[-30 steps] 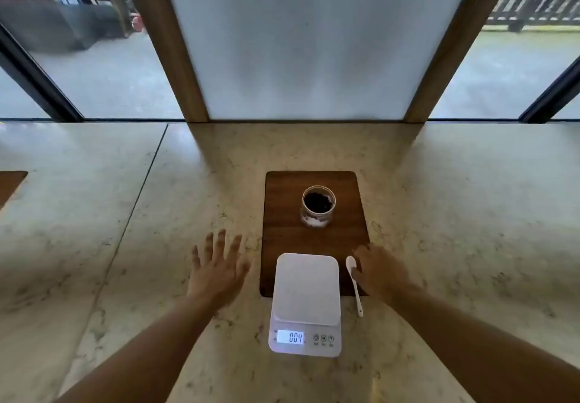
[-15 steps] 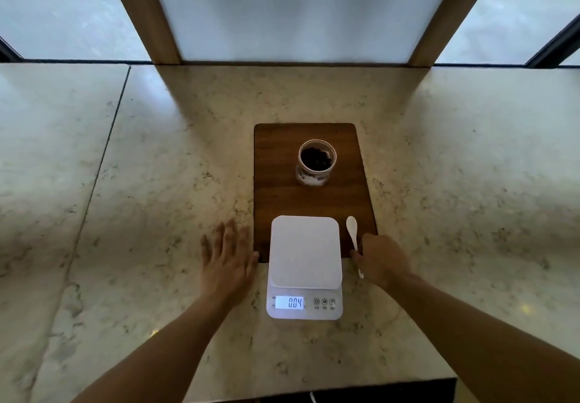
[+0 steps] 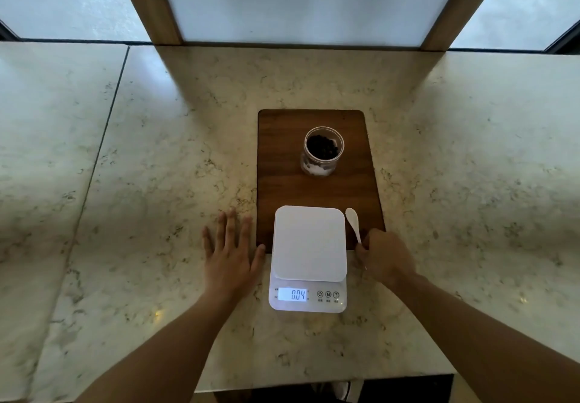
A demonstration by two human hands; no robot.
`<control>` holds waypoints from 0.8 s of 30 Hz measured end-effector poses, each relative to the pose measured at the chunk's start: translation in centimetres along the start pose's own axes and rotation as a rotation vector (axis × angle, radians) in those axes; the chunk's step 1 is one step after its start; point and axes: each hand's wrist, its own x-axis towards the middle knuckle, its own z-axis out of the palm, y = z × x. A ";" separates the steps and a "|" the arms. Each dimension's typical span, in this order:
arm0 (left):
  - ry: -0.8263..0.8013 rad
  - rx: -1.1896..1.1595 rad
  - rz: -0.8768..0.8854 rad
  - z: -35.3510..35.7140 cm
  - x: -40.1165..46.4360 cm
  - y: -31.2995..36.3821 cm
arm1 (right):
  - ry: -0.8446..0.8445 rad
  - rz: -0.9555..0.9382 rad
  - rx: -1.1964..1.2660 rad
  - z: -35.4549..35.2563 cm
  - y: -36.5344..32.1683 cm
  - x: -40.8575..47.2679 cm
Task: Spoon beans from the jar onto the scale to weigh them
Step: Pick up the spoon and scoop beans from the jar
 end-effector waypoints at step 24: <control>0.042 0.011 0.042 0.4 -1.3 0.7 | 0.435 -0.258 0.300 -5.5 -2.9 5.7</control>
